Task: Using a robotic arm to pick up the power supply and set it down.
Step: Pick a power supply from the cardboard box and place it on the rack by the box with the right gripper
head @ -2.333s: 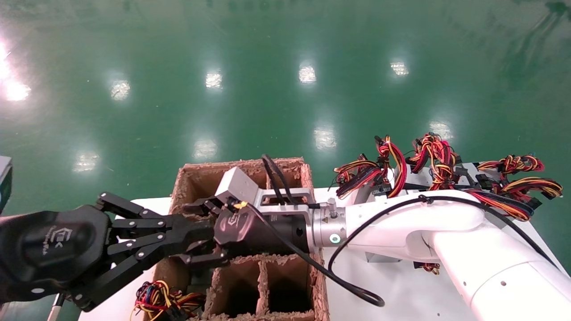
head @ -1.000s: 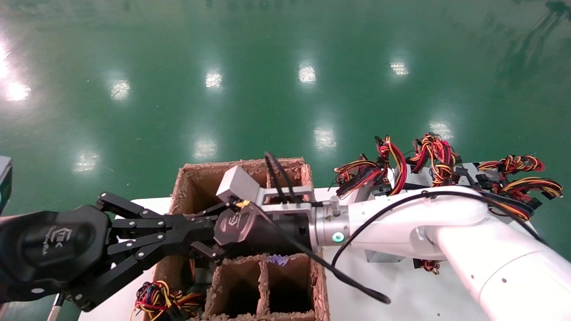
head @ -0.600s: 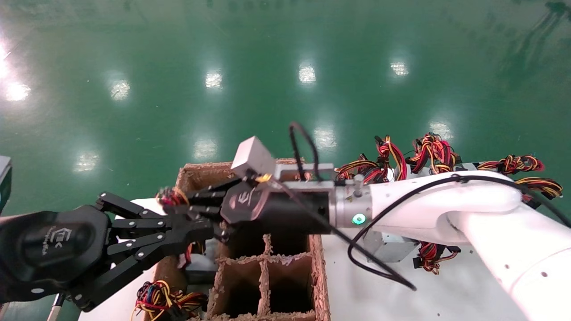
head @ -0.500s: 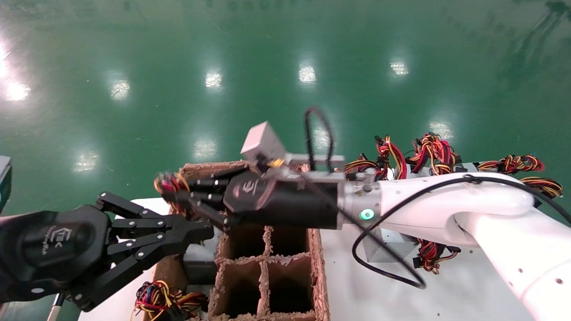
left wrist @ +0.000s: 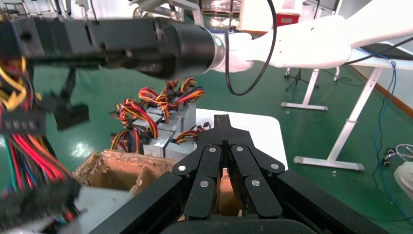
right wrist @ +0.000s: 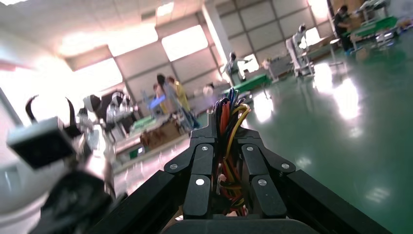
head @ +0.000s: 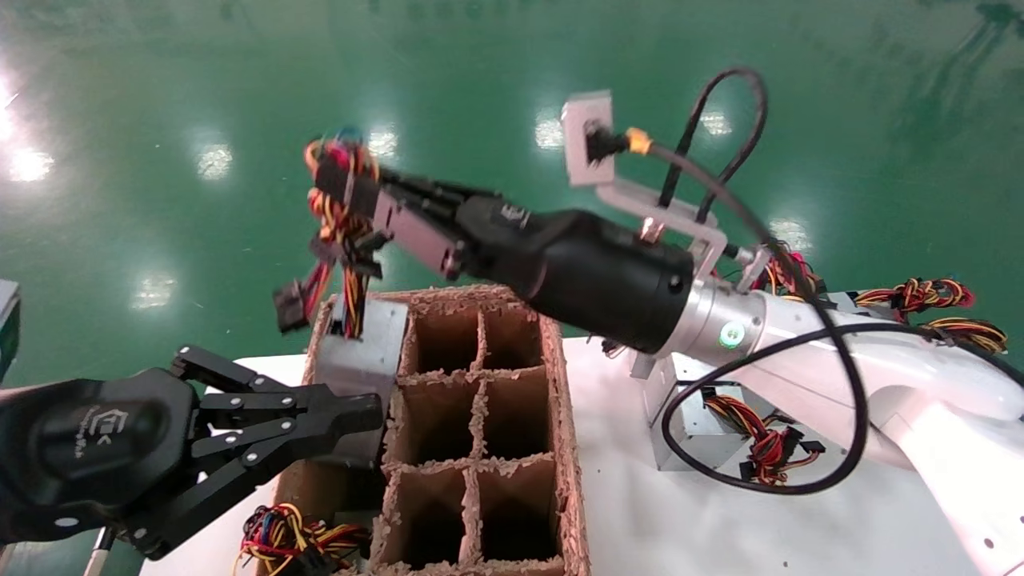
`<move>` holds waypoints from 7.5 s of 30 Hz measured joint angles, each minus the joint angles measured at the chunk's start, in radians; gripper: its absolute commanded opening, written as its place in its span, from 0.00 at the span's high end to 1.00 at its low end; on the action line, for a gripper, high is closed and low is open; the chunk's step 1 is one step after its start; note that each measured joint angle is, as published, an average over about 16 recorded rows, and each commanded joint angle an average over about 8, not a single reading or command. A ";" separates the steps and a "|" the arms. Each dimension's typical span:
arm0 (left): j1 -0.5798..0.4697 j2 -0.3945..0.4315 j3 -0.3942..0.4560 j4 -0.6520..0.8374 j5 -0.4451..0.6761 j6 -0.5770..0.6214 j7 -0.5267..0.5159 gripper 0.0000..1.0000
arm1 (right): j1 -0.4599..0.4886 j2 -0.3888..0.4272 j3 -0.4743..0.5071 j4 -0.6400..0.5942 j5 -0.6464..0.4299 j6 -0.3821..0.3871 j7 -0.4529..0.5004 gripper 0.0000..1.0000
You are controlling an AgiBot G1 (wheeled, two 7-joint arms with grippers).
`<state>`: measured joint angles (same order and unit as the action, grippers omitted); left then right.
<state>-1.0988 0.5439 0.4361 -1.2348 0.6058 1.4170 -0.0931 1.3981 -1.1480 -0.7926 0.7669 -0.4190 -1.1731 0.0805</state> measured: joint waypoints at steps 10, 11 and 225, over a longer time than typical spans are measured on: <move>0.000 0.000 0.000 0.000 0.000 0.000 0.000 1.00 | 0.009 0.023 0.087 0.030 0.104 0.055 0.001 1.00; 0.000 0.000 0.000 0.000 0.000 0.000 0.000 1.00 | 0.010 0.028 0.096 0.035 0.112 0.064 -0.003 1.00; 0.000 0.000 0.000 0.000 0.000 0.000 0.000 1.00 | -0.798 0.560 0.427 0.589 0.275 0.845 -0.078 0.00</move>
<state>-1.0989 0.5438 0.4362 -1.2348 0.6057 1.4169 -0.0930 0.5997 -0.5881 -0.3659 1.3559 -0.1438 -0.3278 0.0027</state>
